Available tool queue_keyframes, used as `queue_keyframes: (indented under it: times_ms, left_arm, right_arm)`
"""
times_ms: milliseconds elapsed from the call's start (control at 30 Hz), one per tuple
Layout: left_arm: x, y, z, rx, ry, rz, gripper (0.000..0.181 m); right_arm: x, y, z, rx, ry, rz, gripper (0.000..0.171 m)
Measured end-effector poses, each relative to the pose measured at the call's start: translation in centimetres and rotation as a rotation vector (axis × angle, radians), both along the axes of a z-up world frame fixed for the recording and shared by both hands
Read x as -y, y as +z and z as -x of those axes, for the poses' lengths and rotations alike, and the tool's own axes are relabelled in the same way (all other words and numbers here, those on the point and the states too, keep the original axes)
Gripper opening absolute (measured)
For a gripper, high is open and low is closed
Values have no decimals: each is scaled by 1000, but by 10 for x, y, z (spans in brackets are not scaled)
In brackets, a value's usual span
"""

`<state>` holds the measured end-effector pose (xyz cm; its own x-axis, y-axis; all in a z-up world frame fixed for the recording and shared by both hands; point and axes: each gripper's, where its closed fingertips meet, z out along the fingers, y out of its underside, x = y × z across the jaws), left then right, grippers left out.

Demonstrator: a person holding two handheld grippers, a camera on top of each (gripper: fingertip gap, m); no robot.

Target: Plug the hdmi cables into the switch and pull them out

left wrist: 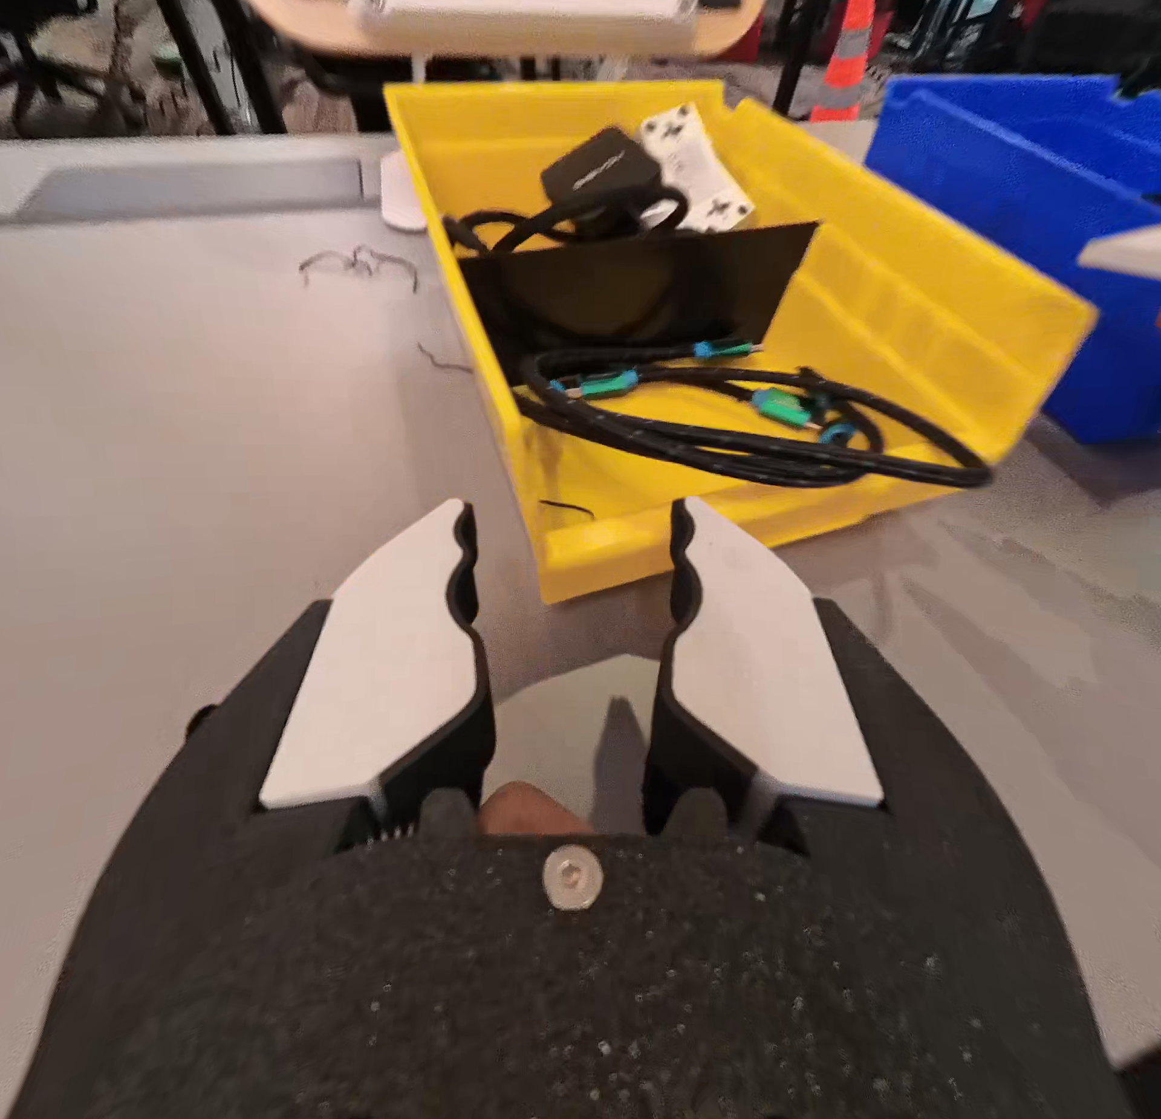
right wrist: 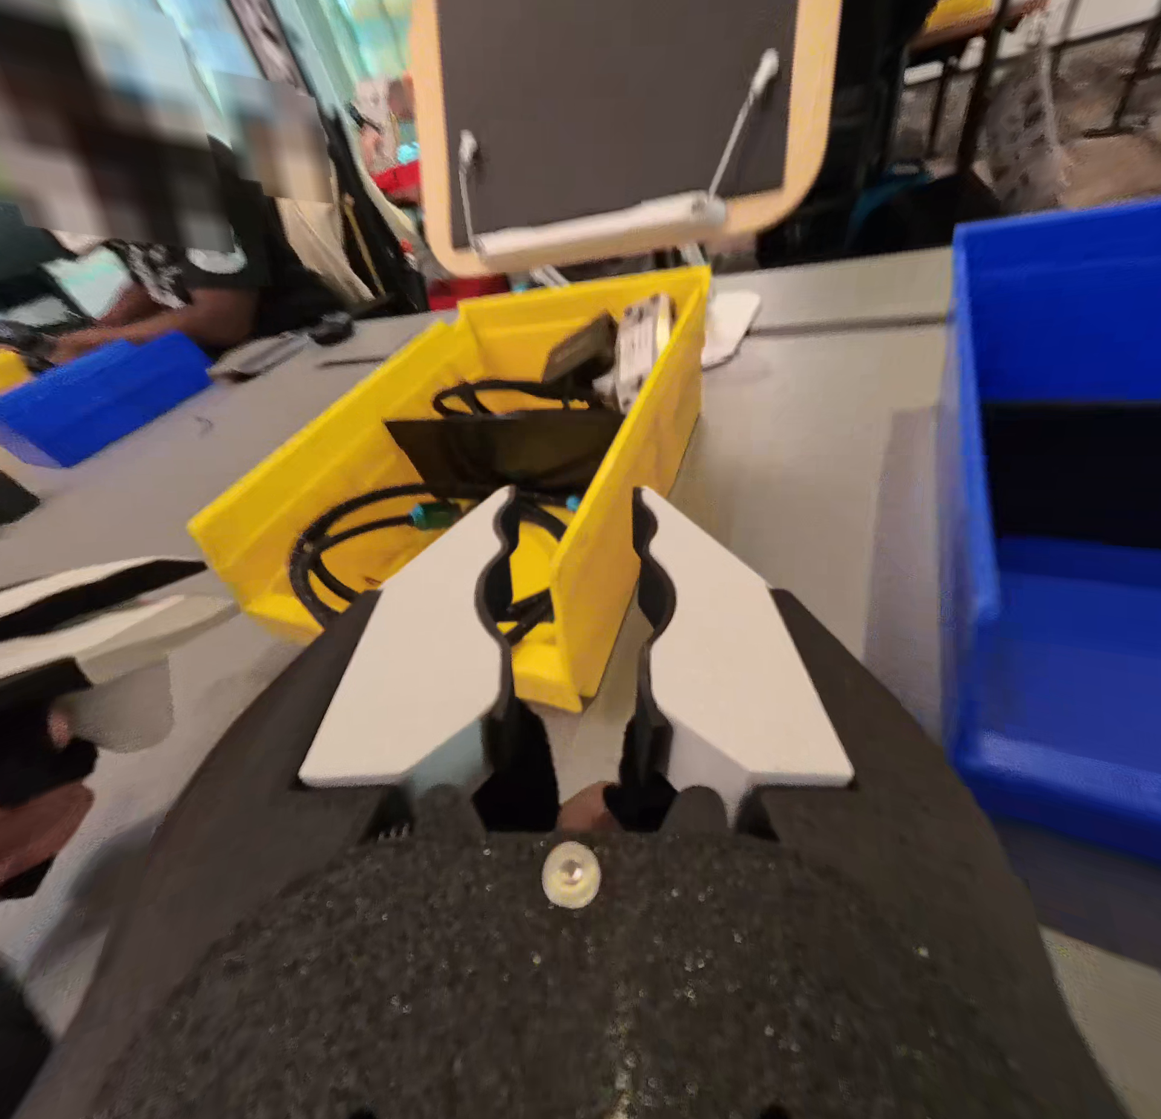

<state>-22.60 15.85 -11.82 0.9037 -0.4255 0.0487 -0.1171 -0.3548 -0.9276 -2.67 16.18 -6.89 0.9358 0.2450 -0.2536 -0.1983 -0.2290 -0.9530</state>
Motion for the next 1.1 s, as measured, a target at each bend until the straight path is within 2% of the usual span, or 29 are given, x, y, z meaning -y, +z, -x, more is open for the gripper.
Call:
queue_keyframes:
  times_ms: [33,167,200,233,267,333,433,600,700,833,967,1100]
  left_arm:
    - [-10,-7,1,-18,13,20,58]
    - [-44,-18,6,-86,54,29,49]
    - [-45,-18,0,-42,14,45,38]
    - [-45,-16,-3,-13,-11,46,21]
    - [-45,-16,-2,-33,-29,44,16]
    - [-45,-16,0,-107,-62,29,13]
    - [-43,-9,13,-169,-17,-27,5]
    - [-35,27,42,-179,-38,-145,4]
    - [-35,51,82,-186,15,-202,4]
    - [-52,58,161,-125,143,-161,3]
    - [-73,48,238,-148,211,-147,3]
    - [-100,19,296,-155,242,-78,3]
  right_arm:
    - [-4,-15,5,30,-39,26,36]
    - [-17,-55,10,132,-152,159,37]
    - [-20,-59,13,137,-152,174,35]
    - [-23,-62,16,133,-150,185,21]
    - [-26,-66,15,139,-179,200,9]
    - [-27,-67,11,240,-241,199,3]
    - [-15,-64,20,343,-309,223,1]
    - [7,-42,48,339,-365,178,2]
    - [4,-16,82,327,-344,83,2]
    - [-18,-3,158,308,-288,37,3]
    - [-56,-23,236,340,-193,87,3]
    - [-82,-47,296,394,-112,130,5]
